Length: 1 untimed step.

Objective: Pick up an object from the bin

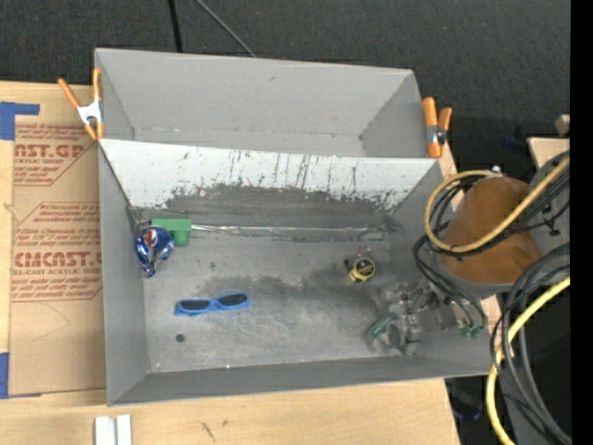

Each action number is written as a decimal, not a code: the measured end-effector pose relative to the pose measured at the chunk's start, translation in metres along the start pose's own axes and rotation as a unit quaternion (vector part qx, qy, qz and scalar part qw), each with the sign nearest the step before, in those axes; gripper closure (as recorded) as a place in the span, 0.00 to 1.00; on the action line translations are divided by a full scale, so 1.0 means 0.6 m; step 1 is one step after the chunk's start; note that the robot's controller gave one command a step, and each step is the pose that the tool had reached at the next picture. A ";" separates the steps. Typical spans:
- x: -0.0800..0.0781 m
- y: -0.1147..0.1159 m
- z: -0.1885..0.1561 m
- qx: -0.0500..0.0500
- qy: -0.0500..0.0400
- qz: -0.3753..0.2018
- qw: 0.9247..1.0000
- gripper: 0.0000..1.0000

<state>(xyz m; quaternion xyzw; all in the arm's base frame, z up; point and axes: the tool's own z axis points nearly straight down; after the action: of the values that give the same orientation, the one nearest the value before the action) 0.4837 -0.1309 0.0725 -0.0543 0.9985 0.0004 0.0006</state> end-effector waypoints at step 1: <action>-0.036 -0.004 -0.221 0.002 -0.004 0.022 1.000 1.00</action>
Offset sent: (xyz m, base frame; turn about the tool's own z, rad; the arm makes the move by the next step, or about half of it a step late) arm 0.0190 0.0005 0.1278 0.0438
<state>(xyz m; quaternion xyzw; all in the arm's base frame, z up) 0.5052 -0.1308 0.2050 -0.0321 0.9995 -0.0016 0.0049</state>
